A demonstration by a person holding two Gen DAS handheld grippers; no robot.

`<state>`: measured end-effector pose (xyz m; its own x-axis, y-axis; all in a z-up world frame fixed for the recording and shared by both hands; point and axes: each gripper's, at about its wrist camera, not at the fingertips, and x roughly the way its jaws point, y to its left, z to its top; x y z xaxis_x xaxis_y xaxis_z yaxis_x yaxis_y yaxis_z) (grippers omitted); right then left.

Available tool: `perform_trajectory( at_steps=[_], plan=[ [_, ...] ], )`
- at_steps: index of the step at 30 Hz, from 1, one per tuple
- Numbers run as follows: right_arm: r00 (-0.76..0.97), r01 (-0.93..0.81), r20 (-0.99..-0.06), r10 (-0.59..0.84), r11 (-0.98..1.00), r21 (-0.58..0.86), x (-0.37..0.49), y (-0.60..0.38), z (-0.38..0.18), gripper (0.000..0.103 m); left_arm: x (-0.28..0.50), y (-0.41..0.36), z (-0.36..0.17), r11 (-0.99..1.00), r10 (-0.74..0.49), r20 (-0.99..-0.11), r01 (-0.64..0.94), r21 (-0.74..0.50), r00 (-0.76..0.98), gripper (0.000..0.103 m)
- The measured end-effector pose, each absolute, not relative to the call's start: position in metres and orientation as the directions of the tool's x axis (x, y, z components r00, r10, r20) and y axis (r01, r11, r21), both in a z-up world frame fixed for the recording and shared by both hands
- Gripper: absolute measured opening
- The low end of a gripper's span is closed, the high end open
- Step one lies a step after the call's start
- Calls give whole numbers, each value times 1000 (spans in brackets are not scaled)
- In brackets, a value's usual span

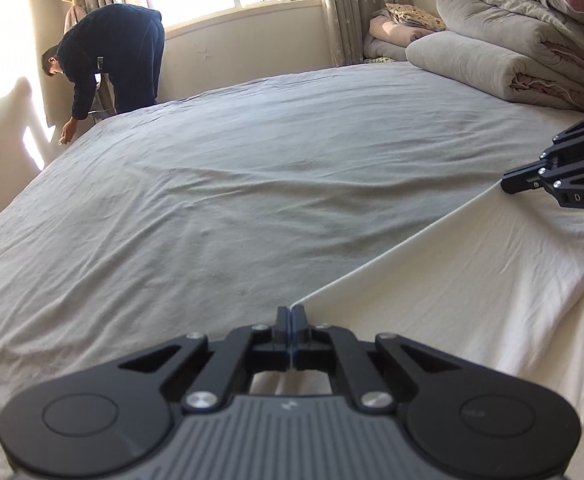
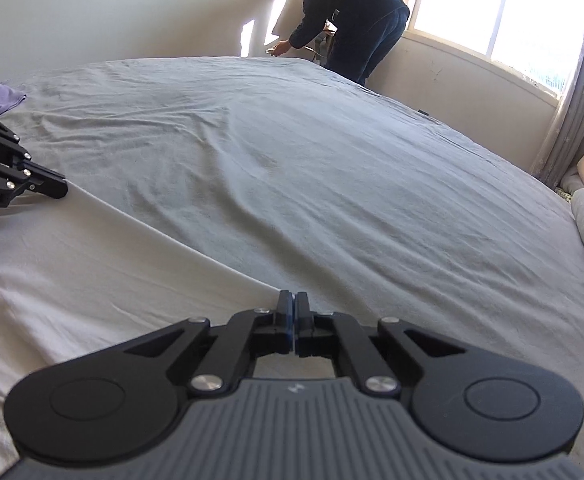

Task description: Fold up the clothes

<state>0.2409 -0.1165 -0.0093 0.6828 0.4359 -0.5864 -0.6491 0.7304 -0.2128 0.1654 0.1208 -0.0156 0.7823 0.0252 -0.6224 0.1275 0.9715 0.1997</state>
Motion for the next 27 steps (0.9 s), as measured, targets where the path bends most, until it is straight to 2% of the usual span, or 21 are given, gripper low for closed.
perform_trajectory(
  at_steps=[5,6,8,9,10,12,22,27],
  plan=[
    [699,-600,-611,372,770,-217,251,-102,-25,3,171,118,-22,969,52,-630,112,218,775,2],
    [698,-589,-615,368,783,-200,250,-103,-21,8,171,117,-21,968,60,-628,108,225,776,5],
    [693,-568,-623,363,807,-161,248,-109,-12,18,166,114,-14,968,68,-622,99,231,780,20],
    [690,-558,-625,365,818,-139,246,-114,-7,28,163,112,-10,969,67,-618,96,228,783,40],
    [691,-545,-622,368,831,-114,242,-121,-1,42,157,110,-4,972,58,-603,94,218,795,48],
    [704,-505,-607,368,861,-63,233,-143,14,47,145,105,7,975,30,-588,105,196,808,48],
    [732,-203,-633,251,968,150,176,-266,33,47,84,31,29,925,-203,-560,346,160,803,47],
    [733,-39,-642,224,956,290,158,-327,14,47,67,-7,21,862,-304,-567,475,179,766,39]
  ],
)
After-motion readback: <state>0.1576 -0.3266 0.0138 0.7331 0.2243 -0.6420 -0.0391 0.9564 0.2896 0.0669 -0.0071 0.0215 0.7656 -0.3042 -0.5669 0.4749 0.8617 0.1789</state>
